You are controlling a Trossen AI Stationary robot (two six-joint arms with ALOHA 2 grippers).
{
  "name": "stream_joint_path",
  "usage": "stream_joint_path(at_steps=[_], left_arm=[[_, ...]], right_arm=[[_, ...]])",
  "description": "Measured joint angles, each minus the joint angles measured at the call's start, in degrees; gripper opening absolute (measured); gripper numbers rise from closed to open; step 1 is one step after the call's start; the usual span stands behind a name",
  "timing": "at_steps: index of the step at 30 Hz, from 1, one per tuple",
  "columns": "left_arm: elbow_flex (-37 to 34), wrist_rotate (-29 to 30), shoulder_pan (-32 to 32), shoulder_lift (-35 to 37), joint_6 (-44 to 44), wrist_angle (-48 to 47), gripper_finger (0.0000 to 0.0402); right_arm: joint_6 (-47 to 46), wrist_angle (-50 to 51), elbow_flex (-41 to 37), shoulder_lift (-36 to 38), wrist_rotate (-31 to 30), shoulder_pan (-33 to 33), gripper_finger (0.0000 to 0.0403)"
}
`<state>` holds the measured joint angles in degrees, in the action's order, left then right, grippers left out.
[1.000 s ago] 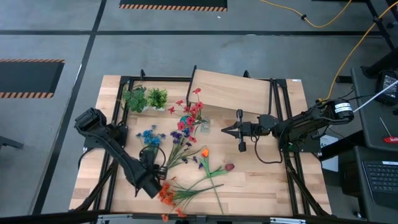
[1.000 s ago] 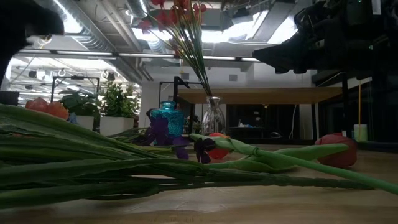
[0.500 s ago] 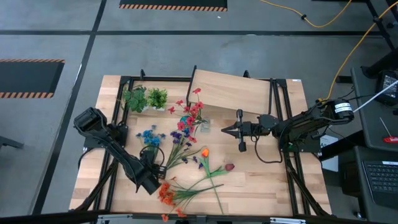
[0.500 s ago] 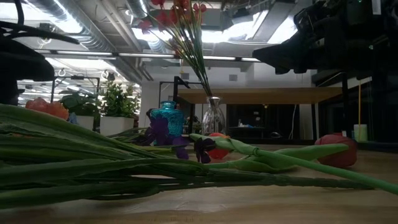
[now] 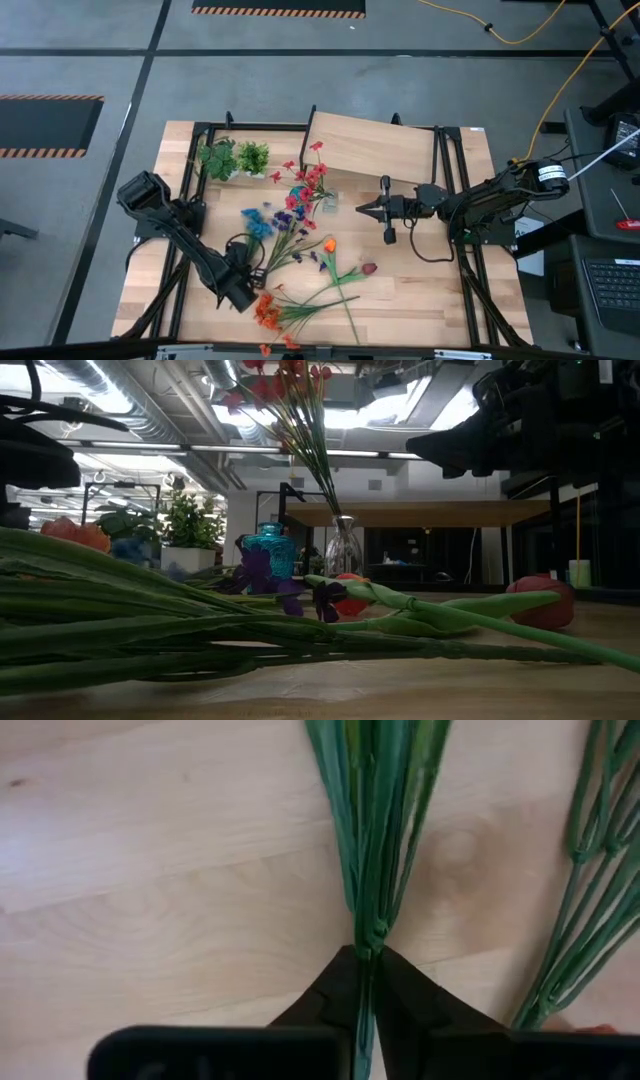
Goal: Pick and place flowers into a vace then onto a shelf
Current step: Put the blue flowers into the transparent vase
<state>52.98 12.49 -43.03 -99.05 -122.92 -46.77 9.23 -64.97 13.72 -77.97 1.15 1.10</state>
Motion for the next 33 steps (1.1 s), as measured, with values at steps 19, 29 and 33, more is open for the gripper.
stream_joint_path(at_steps=[19,29,33], left_arm=[[-0.25,22.94,-9.51,8.38,-0.64,-8.82,0.0009],[-0.17,31.78,-13.22,9.01,13.23,-0.98,0.0008],[-0.17,32.83,-13.14,9.01,18.84,5.55,0.0008]], right_arm=[[-0.4,0.02,0.0,0.0,0.0,0.0,0.0019],[-0.41,-0.69,0.01,0.0,0.0,0.0,0.0019],[-1.51,-1.24,0.01,0.0,0.0,-0.02,0.0019]])
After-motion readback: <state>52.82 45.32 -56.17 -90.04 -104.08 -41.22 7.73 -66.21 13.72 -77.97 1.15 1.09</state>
